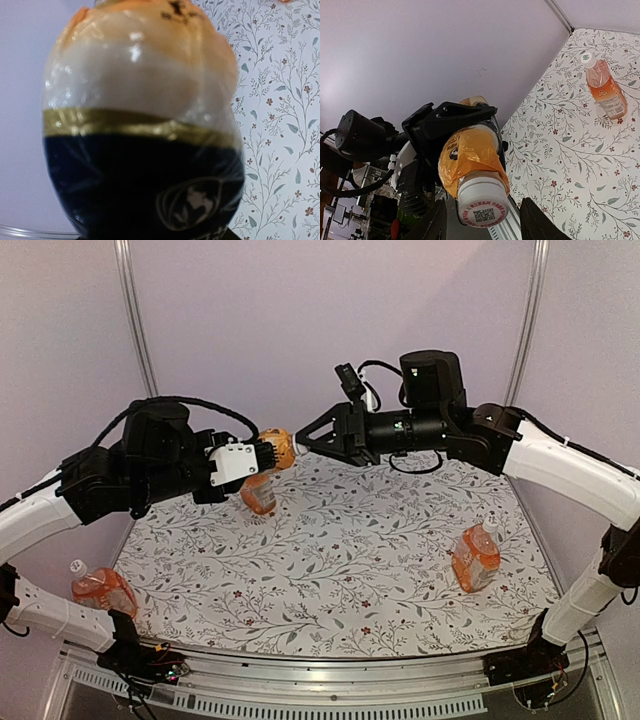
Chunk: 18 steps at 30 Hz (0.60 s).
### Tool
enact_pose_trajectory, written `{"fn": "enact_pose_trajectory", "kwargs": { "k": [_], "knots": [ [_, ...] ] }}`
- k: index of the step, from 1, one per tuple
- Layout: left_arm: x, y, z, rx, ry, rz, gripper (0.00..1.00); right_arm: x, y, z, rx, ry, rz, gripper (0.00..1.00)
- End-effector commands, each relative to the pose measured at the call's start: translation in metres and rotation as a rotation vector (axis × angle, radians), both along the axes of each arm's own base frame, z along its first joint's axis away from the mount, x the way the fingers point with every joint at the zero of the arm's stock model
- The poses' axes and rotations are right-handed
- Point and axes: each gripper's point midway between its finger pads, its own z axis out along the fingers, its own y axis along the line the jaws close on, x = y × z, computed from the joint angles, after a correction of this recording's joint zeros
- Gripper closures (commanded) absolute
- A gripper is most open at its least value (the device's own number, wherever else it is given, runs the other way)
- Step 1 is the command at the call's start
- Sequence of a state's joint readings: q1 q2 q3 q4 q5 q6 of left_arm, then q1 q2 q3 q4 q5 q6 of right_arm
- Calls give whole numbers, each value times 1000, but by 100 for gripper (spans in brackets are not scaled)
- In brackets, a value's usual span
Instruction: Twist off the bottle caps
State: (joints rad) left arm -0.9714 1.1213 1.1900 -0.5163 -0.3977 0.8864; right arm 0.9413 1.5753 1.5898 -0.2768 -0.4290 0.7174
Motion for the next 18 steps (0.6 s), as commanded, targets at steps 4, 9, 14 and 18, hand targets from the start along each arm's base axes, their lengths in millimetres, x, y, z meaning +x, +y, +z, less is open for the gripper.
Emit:
{"fn": "enact_pose_trajectory", "kwargs": {
  "k": [4, 9, 14, 18],
  "knots": [
    [-5, -4, 4, -15, -9, -22, 71, -3, 2, 2, 12, 3, 32, 59],
    [-5, -4, 2, -13, -6, -24, 71, -6, 7, 3, 21, 14, 67, 67],
    [-6, -5, 1, -7, -6, -32, 71, -7, 11, -2, 16, 30, 86, 66],
    [-6, -5, 0, -5, -5, -33, 71, -6, 13, -2, 16, 28, 88, 77]
  ]
}}
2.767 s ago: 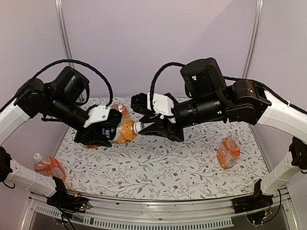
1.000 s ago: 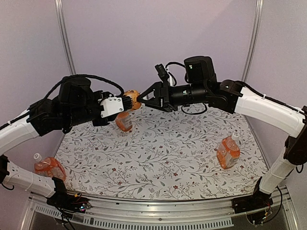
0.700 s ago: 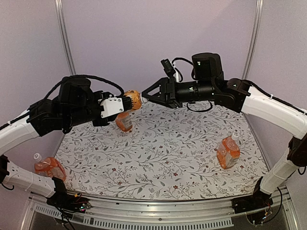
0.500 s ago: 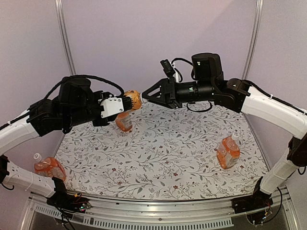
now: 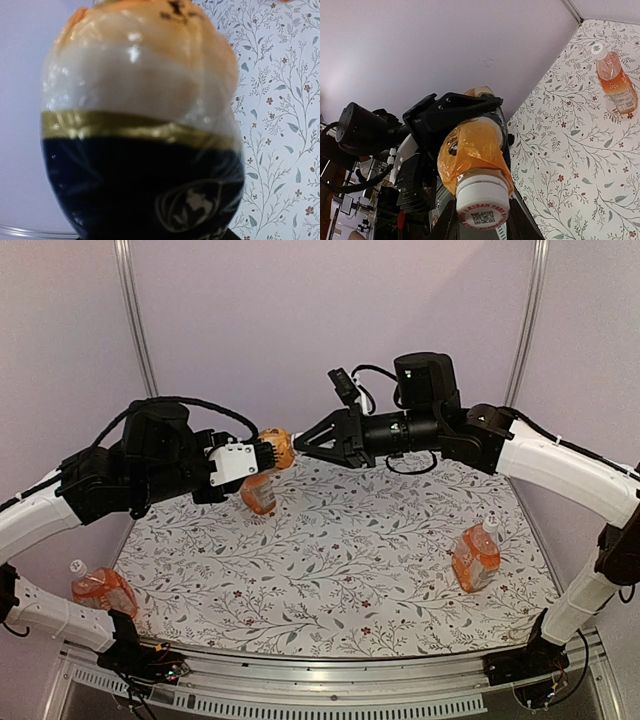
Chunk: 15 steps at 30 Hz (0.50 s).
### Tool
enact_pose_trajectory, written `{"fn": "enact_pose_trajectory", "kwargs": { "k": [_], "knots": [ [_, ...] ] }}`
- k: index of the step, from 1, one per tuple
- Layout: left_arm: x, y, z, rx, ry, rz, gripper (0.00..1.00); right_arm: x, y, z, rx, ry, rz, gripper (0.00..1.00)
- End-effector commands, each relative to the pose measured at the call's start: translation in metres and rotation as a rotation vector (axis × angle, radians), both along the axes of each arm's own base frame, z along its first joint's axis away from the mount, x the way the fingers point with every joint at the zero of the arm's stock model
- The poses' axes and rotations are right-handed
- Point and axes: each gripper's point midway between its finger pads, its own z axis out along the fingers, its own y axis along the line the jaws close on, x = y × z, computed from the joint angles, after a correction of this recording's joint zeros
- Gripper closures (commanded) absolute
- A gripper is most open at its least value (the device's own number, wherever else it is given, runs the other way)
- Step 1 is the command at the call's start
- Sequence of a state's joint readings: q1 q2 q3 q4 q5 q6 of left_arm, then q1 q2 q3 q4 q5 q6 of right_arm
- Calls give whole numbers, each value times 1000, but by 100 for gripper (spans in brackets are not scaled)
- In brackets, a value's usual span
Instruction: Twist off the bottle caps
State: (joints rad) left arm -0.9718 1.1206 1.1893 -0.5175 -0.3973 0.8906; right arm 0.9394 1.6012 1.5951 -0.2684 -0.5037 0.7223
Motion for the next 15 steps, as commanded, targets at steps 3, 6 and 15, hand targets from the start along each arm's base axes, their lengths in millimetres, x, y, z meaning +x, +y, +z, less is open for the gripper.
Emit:
{"fn": "enact_pose_trajectory", "kwargs": {
  "k": [3, 6, 15],
  "knots": [
    [-7, -5, -1, -9, -2, -31, 71, 2, 4, 6, 14, -11, 13, 94],
    [-10, -4, -3, -7, 10, -40, 71, 0, 3, 6, 11, -17, 22, 100],
    [-92, -15, -22, -27, 438, -331, 74, -56, -7, -1, -208, -523, 191, 100]
  ]
}}
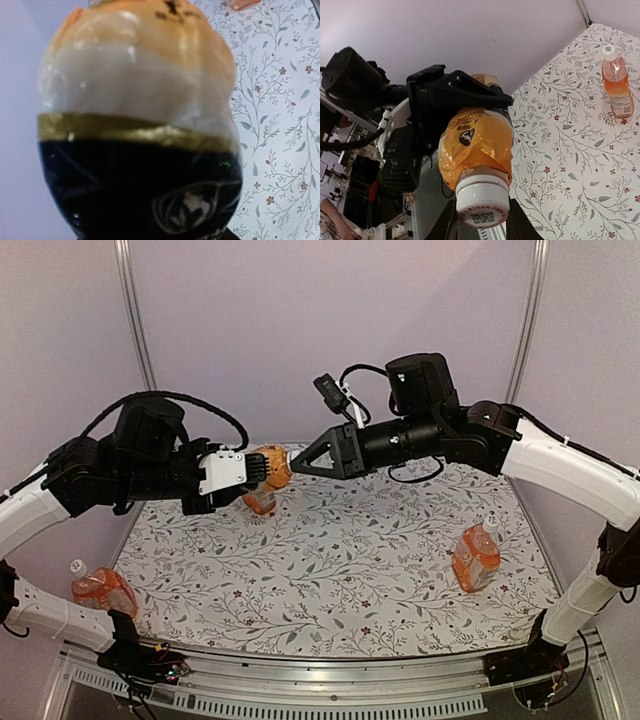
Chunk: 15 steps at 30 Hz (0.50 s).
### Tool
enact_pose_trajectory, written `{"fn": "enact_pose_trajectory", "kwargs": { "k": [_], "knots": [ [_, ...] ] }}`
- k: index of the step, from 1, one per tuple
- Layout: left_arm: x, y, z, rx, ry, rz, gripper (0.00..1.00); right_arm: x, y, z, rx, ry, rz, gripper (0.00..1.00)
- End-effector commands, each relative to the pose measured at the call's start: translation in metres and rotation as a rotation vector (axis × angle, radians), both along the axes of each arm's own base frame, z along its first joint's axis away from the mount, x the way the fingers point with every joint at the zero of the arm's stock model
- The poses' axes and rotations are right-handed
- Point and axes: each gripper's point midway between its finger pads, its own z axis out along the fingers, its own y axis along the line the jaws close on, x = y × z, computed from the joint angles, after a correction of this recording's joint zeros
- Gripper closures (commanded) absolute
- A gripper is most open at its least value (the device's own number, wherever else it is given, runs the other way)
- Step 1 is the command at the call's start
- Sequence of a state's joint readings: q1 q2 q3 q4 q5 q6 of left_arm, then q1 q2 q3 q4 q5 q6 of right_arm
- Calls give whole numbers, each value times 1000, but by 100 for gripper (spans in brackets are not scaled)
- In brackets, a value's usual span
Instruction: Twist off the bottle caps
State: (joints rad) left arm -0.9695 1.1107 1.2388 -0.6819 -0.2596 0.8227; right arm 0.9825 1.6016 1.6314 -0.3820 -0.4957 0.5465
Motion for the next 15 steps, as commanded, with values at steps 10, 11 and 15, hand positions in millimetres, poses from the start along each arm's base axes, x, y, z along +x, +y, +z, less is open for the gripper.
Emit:
{"fn": "enact_pose_trajectory", "kwargs": {
  "k": [10, 11, 15],
  "knots": [
    [-136, -6, -21, 68, 606, -460, 73, -101, -16, -32, -360, -1122, 463, 100],
    [-138, -7, -21, 72, 611, -465, 73, -99, -15, -33, -383, -1168, 466, 100],
    [-139, -10, -17, 58, 612, -470, 74, -90, -10, -38, -465, -1265, 449, 100]
  ]
}}
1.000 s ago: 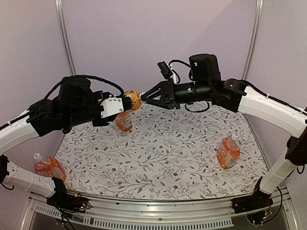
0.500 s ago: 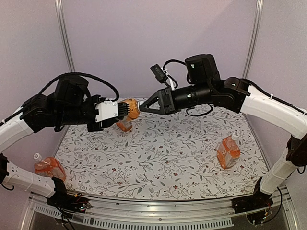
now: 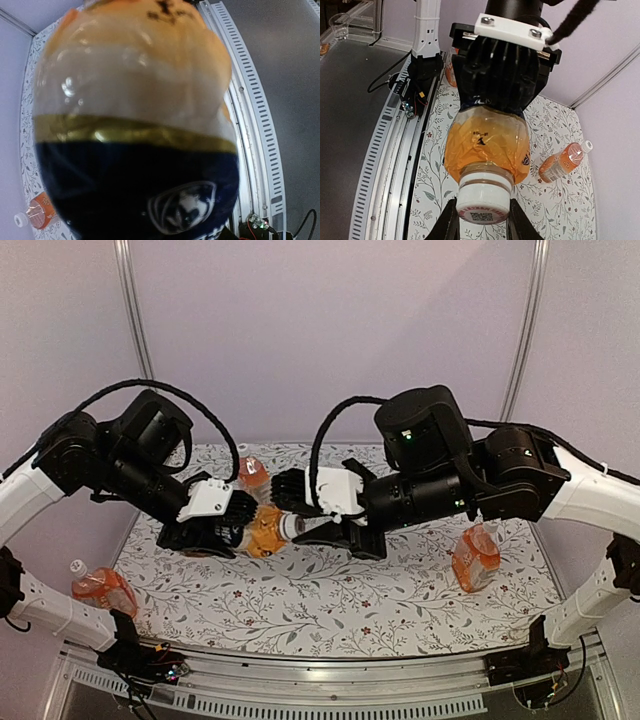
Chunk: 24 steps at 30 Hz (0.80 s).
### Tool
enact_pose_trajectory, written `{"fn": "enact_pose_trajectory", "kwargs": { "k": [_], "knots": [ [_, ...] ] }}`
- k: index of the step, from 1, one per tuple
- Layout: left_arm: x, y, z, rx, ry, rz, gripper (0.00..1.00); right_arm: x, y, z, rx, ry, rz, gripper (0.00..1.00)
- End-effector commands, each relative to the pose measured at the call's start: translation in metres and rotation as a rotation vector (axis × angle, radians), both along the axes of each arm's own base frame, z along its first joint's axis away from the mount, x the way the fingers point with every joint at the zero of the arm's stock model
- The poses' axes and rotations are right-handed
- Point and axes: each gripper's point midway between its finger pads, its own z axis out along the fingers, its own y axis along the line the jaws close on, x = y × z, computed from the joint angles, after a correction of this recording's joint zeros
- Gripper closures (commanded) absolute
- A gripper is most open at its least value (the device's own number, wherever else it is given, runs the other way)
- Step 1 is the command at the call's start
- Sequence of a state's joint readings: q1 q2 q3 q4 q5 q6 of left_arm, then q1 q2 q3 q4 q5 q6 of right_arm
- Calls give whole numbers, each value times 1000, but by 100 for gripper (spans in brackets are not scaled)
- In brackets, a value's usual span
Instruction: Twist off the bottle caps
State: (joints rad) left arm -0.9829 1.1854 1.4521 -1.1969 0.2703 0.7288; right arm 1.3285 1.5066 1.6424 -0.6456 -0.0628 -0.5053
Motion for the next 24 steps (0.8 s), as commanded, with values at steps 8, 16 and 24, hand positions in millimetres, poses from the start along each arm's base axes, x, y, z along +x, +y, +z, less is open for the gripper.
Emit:
{"fn": "enact_pose_trajectory", "kwargs": {
  "k": [8, 16, 24],
  "knots": [
    [-1, -9, 14, -52, -63, -21, 74, 23, -1, 0, -12, -199, -88, 43],
    [49, -10, 17, -64, -304, 135, 72, 53, -38, 53, 247, 169, -272, 1],
    [123, -3, 48, -93, -777, 364, 73, 97, -50, 58, 399, 767, -493, 4]
  ]
}}
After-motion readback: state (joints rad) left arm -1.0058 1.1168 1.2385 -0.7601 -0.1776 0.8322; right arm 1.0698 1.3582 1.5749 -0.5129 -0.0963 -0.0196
